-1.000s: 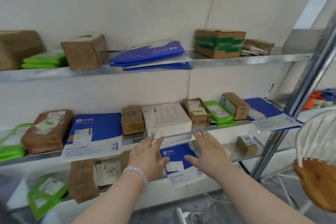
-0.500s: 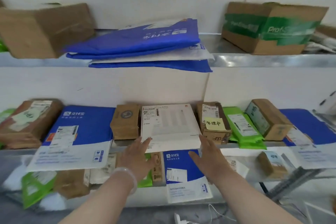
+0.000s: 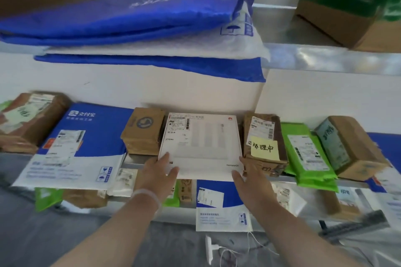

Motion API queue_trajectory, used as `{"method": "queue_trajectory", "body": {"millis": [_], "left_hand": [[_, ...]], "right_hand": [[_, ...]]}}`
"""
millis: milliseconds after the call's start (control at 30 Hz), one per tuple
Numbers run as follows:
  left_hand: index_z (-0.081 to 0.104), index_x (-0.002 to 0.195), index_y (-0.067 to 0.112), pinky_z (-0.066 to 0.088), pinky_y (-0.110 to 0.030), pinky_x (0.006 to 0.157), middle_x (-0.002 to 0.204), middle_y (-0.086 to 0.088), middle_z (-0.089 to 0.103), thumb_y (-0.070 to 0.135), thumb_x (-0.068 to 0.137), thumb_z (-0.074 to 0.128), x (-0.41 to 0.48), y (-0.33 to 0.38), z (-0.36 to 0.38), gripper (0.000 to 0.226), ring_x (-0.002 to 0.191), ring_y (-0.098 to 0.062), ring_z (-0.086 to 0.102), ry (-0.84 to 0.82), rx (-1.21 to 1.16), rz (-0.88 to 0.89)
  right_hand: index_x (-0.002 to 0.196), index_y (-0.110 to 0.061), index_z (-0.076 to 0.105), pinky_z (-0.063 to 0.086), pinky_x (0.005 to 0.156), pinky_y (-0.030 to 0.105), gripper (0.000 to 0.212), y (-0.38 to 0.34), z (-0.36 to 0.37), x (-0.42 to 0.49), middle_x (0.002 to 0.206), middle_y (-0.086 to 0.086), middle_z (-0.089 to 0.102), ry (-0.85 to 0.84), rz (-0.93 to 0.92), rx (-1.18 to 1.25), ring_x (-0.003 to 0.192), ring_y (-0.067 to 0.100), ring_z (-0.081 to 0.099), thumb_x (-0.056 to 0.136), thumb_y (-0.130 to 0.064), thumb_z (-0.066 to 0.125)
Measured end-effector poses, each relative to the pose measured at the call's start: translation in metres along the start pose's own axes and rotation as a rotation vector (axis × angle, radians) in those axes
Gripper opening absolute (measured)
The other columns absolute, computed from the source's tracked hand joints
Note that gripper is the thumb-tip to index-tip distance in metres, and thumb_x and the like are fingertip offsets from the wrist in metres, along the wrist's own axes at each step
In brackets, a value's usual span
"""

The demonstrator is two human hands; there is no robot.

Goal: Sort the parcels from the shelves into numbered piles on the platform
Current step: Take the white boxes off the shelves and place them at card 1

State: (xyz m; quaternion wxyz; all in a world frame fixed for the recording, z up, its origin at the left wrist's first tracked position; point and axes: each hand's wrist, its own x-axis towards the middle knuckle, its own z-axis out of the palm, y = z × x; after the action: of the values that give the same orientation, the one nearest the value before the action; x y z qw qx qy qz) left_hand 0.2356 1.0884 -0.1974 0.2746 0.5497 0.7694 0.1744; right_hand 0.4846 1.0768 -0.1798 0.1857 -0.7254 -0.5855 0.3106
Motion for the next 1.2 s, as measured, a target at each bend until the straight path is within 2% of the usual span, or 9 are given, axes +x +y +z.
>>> {"method": "queue_trajectory", "body": {"millis": [133, 233, 300, 400, 567, 733, 967, 1100, 1200], "left_hand": [[0.037, 0.143, 0.037, 0.034, -0.039, 0.110, 0.144, -0.003, 0.032, 0.045, 0.090, 0.055, 0.001, -0.005, -0.005, 0.056, 0.130, -0.025, 0.039, 0.018, -0.108, -0.047], [0.027, 0.148, 0.038, 0.034, -0.040, 0.110, 0.149, -0.004, 0.028, 0.046, 0.089, 0.057, 0.011, -0.006, -0.010, 0.066, 0.132, -0.026, 0.037, -0.075, -0.143, -0.056], [0.022, 0.149, 0.039, 0.038, -0.039, 0.106, 0.149, -0.002, 0.034, 0.046, 0.089, 0.058, 0.015, -0.005, -0.012, 0.071, 0.128, -0.025, 0.043, -0.129, -0.182, -0.069], [0.023, 0.149, 0.040, 0.039, -0.037, 0.105, 0.147, 0.003, 0.041, 0.043, 0.089, 0.060, 0.012, -0.004, -0.012, 0.071, 0.126, -0.024, 0.046, -0.130, -0.238, -0.090], [0.025, 0.147, 0.042, 0.042, -0.030, 0.096, 0.142, 0.007, 0.046, 0.043, 0.088, 0.061, 0.001, -0.001, -0.013, 0.069, 0.112, -0.016, 0.050, -0.070, -0.265, -0.077], [0.026, 0.149, 0.038, 0.041, -0.013, 0.079, 0.139, 0.009, 0.043, 0.034, 0.092, 0.060, -0.014, 0.012, -0.027, 0.067, 0.105, -0.013, 0.053, -0.015, -0.331, -0.032], [0.026, 0.148, 0.039, 0.037, -0.025, 0.089, 0.135, 0.002, 0.050, 0.036, 0.092, 0.060, -0.035, 0.018, -0.062, 0.066, 0.104, -0.016, 0.048, 0.101, -0.340, -0.035], [0.030, 0.146, 0.040, 0.043, -0.038, 0.102, 0.134, 0.003, 0.053, 0.036, 0.089, 0.063, -0.054, 0.007, -0.079, 0.067, 0.116, -0.023, 0.054, 0.209, -0.402, -0.074], [0.033, 0.146, 0.037, 0.040, -0.028, 0.101, 0.138, 0.004, 0.051, 0.032, 0.088, 0.066, -0.072, -0.004, -0.095, 0.067, 0.120, -0.020, 0.052, 0.283, -0.453, -0.081]], "right_hand": [[0.140, -0.034, 0.036, 0.045, 0.083, 0.028, 0.045, 0.000, -0.002, 0.006, 0.144, -0.004, 0.040, 0.013, 0.045, 0.051, 0.095, 0.008, 0.049, 0.096, -0.038, 0.048], [0.146, -0.039, 0.024, 0.042, 0.081, 0.023, 0.052, -0.008, -0.002, 0.011, 0.150, 0.001, 0.032, -0.082, 0.063, 0.010, 0.106, 0.013, 0.047, 0.098, -0.040, 0.044], [0.150, -0.041, 0.014, 0.038, 0.059, 0.013, 0.056, -0.017, -0.002, 0.013, 0.155, 0.001, 0.023, -0.138, 0.091, -0.016, 0.108, 0.015, 0.049, 0.100, -0.042, 0.041], [0.151, -0.040, 0.013, 0.029, 0.030, 0.008, 0.059, -0.025, -0.004, 0.014, 0.152, 0.001, 0.027, -0.146, 0.121, 0.007, 0.073, 0.001, 0.042, 0.100, -0.038, 0.042], [0.150, -0.042, 0.016, 0.027, 0.028, 0.005, 0.058, -0.025, -0.004, 0.010, 0.143, 0.003, 0.037, -0.139, 0.139, 0.044, 0.081, 0.008, 0.048, 0.100, -0.034, 0.044], [0.147, -0.043, 0.025, 0.045, 0.046, 0.015, 0.058, -0.027, -0.009, 0.006, 0.134, 0.000, 0.043, -0.086, 0.096, 0.257, 0.082, 0.004, 0.055, 0.097, -0.030, 0.052], [0.145, -0.050, 0.019, 0.055, 0.077, 0.034, 0.064, -0.052, -0.017, 0.008, 0.139, 0.000, 0.036, -0.016, -0.073, 0.198, 0.098, 0.011, 0.051, 0.092, -0.039, 0.051], [0.146, -0.050, 0.017, 0.046, 0.099, 0.046, 0.066, -0.075, -0.009, 0.004, 0.140, -0.001, 0.040, -0.002, -0.180, 0.137, 0.121, 0.021, 0.046, 0.089, -0.049, 0.051], [0.147, -0.047, 0.020, 0.038, 0.107, 0.046, 0.064, -0.092, -0.002, -0.004, 0.140, -0.001, 0.042, 0.022, -0.260, 0.101, 0.126, 0.022, 0.042, 0.089, -0.049, 0.049]]}}
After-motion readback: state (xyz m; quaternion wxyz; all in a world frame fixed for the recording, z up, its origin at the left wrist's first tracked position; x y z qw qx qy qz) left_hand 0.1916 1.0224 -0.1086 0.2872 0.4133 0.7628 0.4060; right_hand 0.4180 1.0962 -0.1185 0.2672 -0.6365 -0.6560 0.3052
